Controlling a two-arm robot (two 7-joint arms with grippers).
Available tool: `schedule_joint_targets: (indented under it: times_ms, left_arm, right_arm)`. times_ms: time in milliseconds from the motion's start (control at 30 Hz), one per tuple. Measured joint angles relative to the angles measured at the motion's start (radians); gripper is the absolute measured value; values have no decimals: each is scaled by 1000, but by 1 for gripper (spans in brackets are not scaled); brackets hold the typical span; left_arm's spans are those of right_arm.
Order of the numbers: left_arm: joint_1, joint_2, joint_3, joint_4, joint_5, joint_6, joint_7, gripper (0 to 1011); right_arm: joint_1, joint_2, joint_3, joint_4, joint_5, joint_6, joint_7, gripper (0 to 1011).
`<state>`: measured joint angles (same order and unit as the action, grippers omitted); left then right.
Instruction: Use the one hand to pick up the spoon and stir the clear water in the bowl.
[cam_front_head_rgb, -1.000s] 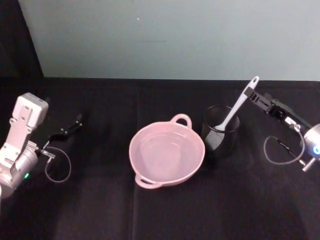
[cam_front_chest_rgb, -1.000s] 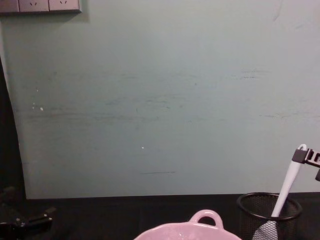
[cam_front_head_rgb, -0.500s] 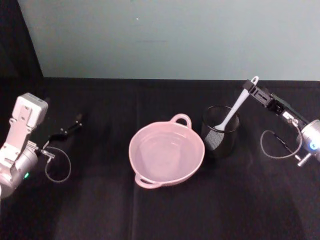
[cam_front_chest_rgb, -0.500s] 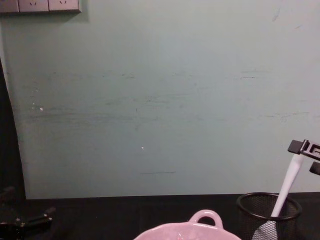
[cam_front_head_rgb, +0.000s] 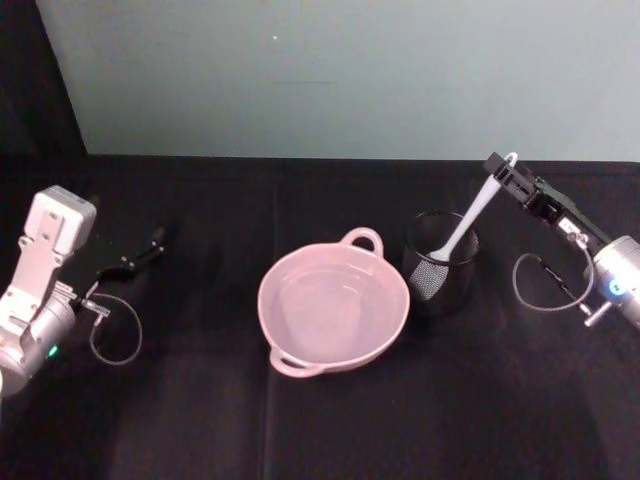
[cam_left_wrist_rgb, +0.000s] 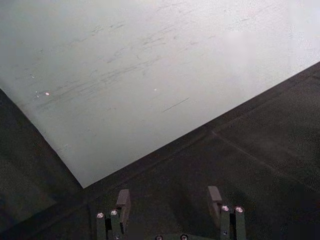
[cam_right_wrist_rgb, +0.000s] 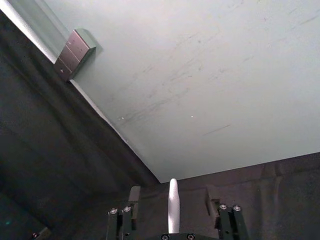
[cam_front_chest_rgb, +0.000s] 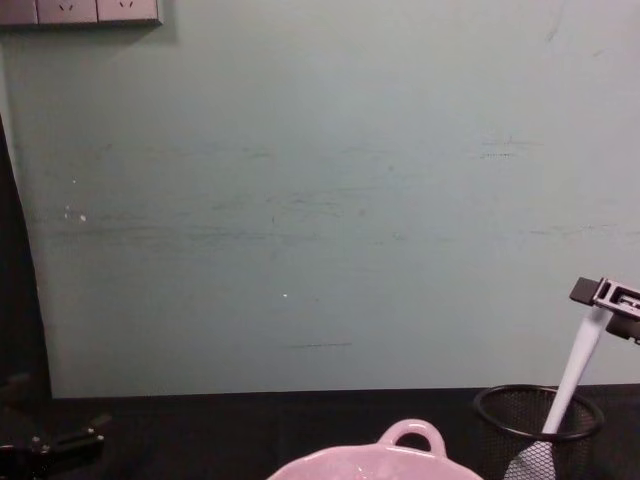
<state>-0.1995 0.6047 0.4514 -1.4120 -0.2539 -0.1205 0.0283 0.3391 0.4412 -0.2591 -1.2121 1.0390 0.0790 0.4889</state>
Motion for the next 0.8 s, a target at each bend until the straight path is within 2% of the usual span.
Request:
schedule_joint_targets:
  times_ms: [67,100,167,333,433,533,800]
  left_arm:
    - [0,0,0,0,0,0,0,1011]
    - [0,0,0,0,0,0,0,1011]
    - [0,0,0,0,0,0,0,1011]
    - [0,0,0,0,0,0,0,1011]
    - [0,0,0,0,0,0,0,1011]
    - [0,0,0,0,0,0,0,1011]
    - [0,0,0,0,0,0,0,1011]
  right_arm:
    - [1,0,-2,0,2,-4,-1,809]
    - [1,1,-4,0,4,-6,-1,731]
    - [1,2,-5,0,6,-6,-1,695]
    - [2,5,-8,0,14,-8,-2,512]
    - [3,6,-9,2,17,-10,-2,446]
    - [3,8,-11,4,23,-11,-1,303]
    - [-6,20,-12,-17,26,-21,-2,98]
